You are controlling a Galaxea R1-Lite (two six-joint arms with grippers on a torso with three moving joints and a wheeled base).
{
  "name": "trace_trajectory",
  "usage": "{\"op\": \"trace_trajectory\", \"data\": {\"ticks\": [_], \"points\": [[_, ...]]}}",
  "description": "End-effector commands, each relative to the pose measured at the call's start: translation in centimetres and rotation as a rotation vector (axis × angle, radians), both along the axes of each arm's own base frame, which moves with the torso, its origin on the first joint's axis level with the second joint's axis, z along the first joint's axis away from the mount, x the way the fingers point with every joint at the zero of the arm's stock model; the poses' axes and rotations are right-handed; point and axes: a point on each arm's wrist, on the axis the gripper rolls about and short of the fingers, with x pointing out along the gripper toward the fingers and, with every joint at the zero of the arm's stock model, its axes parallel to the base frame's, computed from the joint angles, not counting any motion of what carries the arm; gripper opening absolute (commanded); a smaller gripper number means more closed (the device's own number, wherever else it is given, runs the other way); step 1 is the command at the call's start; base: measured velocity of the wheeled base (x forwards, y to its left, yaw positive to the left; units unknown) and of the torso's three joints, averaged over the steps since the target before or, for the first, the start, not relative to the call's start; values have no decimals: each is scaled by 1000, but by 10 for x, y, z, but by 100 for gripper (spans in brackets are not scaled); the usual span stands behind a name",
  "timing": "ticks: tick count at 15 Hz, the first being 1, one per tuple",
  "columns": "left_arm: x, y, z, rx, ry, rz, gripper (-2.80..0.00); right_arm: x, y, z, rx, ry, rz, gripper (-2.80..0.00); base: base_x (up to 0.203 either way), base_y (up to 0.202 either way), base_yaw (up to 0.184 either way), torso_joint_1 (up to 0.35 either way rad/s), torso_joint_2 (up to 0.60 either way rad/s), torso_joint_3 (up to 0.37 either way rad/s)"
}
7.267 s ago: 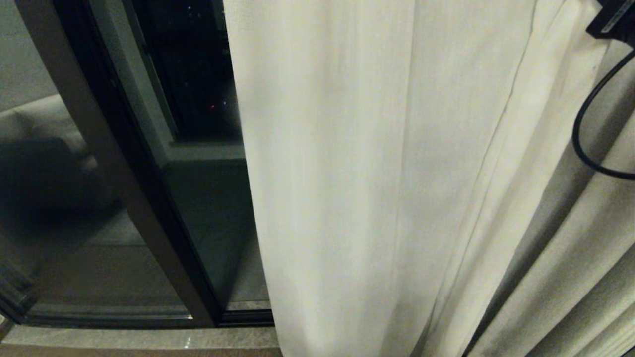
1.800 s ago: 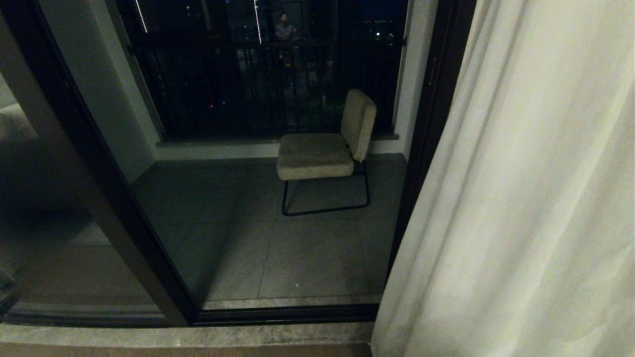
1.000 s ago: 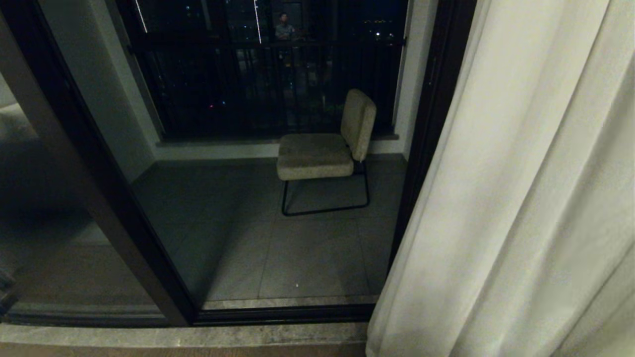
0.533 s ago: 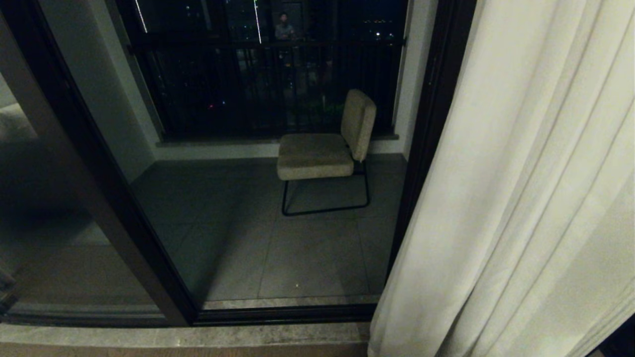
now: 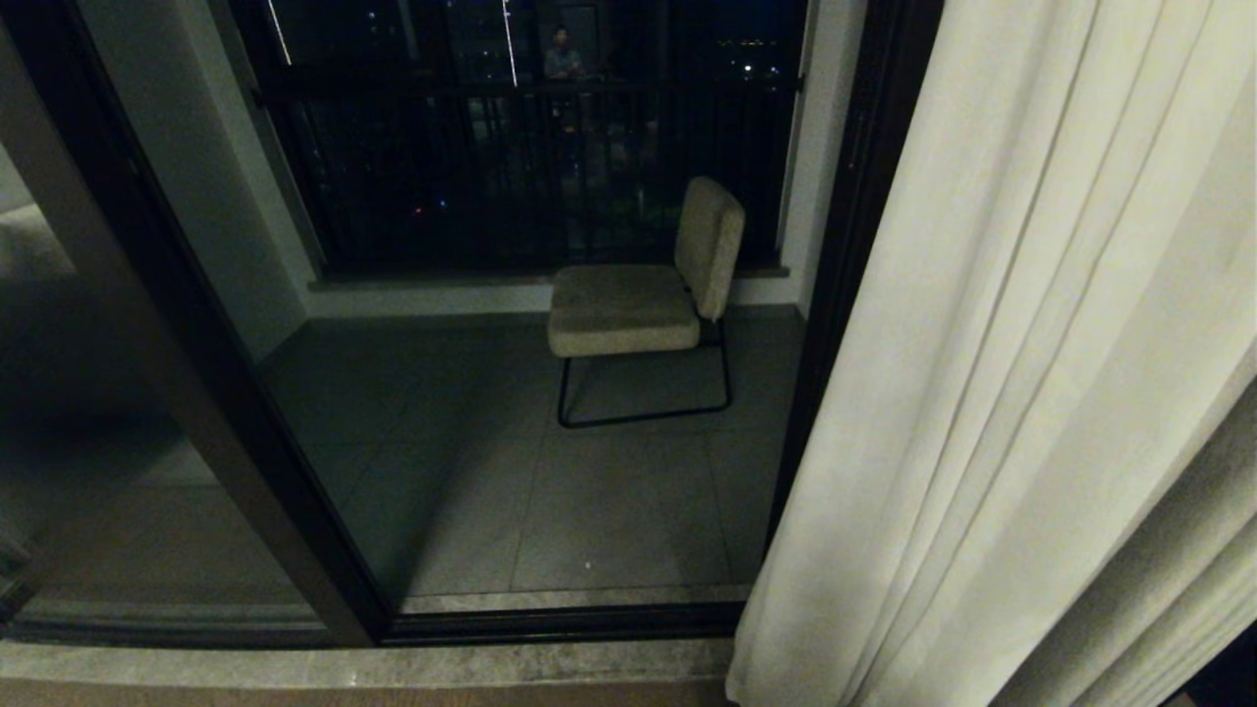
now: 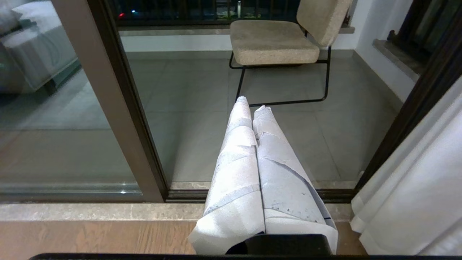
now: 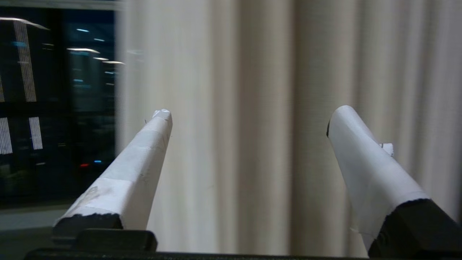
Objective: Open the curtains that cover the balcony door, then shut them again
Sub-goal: Pull the inner curtains open on both sides
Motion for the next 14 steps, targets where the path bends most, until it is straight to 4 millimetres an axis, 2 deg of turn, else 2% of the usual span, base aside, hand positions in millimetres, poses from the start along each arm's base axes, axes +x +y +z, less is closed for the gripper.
{"op": "trace_trajectory", "data": {"ticks": [1,5,9,11,14], "points": [[0,0,0,0,0,1,-280,-18,19,-6,-53,-51,53,-280,0,0,0,0,0,0],[0,0,0,0,0,1,-280,-28,27,-6,-87,-63,192,-280,0,0,0,0,0,0],[0,0,0,-1,0,1,-280,-29,29,0,-251,-12,473,-280,0,0,0,0,0,0],[0,0,0,0,0,1,-280,-20,28,12,-314,38,654,-280,0,0,0,0,0,0],[0,0,0,-1,0,1,-280,10,21,32,-307,104,744,-280,0,0,0,0,0,0]]}}
